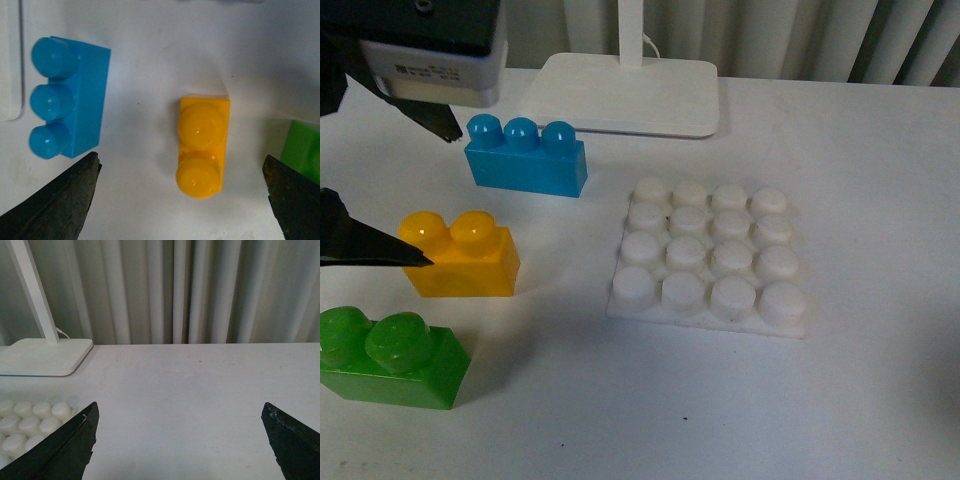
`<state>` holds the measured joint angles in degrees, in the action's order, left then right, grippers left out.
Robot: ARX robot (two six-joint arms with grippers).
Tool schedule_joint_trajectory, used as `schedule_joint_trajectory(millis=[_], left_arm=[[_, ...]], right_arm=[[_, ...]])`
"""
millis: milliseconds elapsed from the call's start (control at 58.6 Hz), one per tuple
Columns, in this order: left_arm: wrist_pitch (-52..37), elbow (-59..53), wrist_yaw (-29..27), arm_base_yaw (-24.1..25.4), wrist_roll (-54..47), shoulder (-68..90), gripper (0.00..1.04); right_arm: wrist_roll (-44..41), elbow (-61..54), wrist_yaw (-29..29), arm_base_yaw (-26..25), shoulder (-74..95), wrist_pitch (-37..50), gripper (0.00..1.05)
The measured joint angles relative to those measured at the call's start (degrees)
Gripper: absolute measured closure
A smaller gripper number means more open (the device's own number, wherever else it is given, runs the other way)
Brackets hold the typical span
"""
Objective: Insert yellow block into base center
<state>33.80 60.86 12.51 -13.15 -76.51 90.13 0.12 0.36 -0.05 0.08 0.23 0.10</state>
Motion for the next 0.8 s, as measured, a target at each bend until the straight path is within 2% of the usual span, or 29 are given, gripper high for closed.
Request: schedule_joint_trajectory(millis=[614,665,801], left_arm=[[3.72,6.05,-0.50,-0.57,-0.44,9.57,0.07],[3.65,6.05,-0.48,-0.57,-0.44,9.92,0.11],[3.63,6.05,-0.44,-0.74,-0.44,10.80,0.33]], right_arm=[[0.00,0.00,0.00,0.00,0.00,0.00,0.09],[0.00,0.00,0.00,0.00,0.00,0.00,0.09],[0.00,0.00,0.00,0.00,0.00,0.00,0.09]])
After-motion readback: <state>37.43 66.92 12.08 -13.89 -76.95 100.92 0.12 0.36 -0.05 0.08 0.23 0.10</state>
